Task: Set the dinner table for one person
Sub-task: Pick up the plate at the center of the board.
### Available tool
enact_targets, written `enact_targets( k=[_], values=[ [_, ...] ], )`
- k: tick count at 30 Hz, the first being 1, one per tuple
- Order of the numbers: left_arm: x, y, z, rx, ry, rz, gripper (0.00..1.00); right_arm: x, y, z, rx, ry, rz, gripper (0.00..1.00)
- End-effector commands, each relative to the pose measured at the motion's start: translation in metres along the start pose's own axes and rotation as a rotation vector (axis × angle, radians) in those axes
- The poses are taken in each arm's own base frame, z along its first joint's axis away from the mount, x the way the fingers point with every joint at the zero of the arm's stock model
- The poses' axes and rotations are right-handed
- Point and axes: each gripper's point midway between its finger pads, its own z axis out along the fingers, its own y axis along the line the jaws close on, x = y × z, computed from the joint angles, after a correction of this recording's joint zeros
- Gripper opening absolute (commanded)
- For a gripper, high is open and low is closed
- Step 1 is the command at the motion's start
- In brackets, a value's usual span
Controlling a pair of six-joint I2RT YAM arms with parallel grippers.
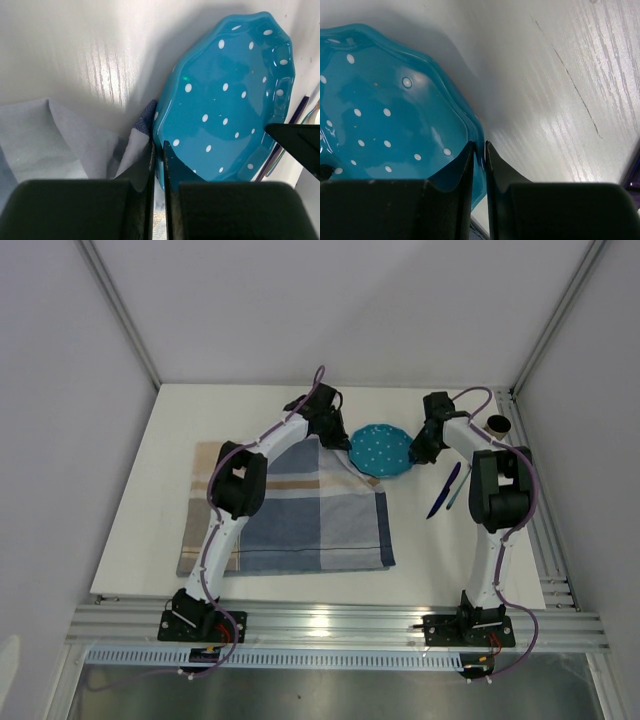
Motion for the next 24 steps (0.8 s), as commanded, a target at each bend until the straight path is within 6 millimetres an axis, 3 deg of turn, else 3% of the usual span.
enact_targets(
  k=[1, 9, 16, 19, 20, 22, 24],
  values=[
    [-0.029, -0.092, -0.071, 0.205, -0.13, 0.144, 0.0, -0.024, 0.053, -0.046, -0.172, -0.089, -0.009, 0.0],
    [-0.033, -0.098, -0.085, 0.21, -0.148, 0.171, 0.0, -0.023, 0.066, -0.058, -0.205, -0.095, -0.022, 0.0],
    [-0.029, -0.093, -0.101, 0.181, -0.154, 0.206, 0.01, -0.006, 0.082, -0.064, -0.241, -0.058, -0.035, 0.0],
    [-0.021, -0.084, -0.109, 0.146, -0.143, 0.22, 0.0, 0.001, 0.088, -0.067, -0.248, -0.058, -0.05, 0.0],
    [-0.011, -0.071, -0.103, 0.114, -0.118, 0.215, 0.0, 0.006, 0.092, -0.069, -0.252, -0.056, -0.064, 0.0],
    [-0.01, -0.07, -0.111, 0.114, -0.125, 0.226, 0.0, 0.01, 0.093, -0.068, -0.248, -0.052, -0.075, 0.0],
    [0.0, -0.059, -0.105, 0.096, -0.1, 0.222, 0.0, 0.015, 0.095, -0.065, -0.245, -0.039, -0.079, 0.0]
  ],
)
